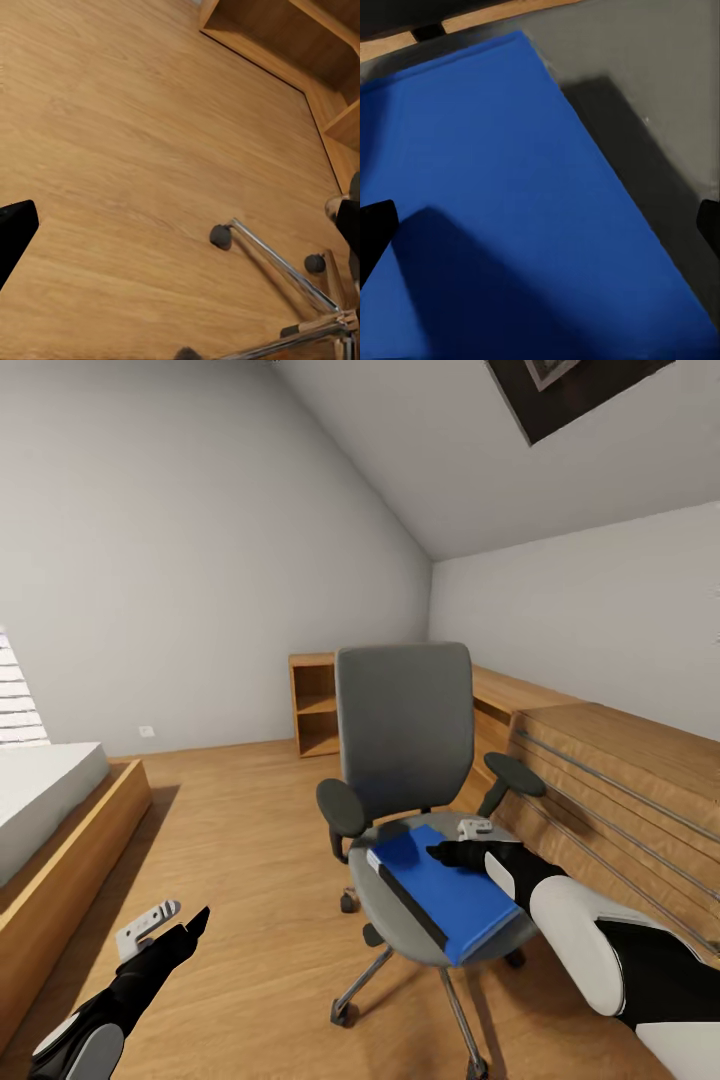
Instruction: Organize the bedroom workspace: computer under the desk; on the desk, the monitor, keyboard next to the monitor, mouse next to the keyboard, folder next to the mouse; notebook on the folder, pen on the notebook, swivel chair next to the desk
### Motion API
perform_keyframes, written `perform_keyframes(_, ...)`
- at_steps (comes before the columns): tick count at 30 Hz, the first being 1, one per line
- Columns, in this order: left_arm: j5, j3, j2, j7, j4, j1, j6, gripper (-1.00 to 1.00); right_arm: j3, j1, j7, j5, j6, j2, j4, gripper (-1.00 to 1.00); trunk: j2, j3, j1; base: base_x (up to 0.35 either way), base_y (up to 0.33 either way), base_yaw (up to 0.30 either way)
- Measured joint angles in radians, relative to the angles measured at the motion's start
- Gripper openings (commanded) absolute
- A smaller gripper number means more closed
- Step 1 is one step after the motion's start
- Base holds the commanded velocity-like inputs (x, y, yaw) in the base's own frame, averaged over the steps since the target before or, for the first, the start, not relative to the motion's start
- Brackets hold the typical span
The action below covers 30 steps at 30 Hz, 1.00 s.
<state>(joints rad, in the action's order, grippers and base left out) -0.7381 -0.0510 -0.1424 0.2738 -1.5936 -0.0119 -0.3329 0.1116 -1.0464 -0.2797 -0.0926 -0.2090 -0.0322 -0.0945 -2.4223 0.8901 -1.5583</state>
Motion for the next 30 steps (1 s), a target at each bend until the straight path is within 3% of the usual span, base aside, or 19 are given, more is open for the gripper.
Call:
perform_keyframes(7,0.0,-0.001,0.0,0.0,0.0,0.0,0.0,1.0,0.001,0.0,0.0,-0.001,0.0,0.0,0.0,1.0,0.0,0.0,0.0,-0.196,0.0,0.0)
perform_keyframes(23,0.0,-0.003,0.0,0.003,0.0,0.0,-0.002,1.0,-0.001,0.0,0.0,-0.001,0.001,0.0,0.0,1.0,0.0,0.0,0.0,-0.012,0.0,0.0)
perform_keyframes(30,0.0,-0.003,0.0,0.004,0.0,0.0,-0.003,1.0,-0.013,0.0,0.002,-0.004,0.004,0.0,0.001,1.0,0.049,-0.022,0.027,0.0,0.0,0.0)
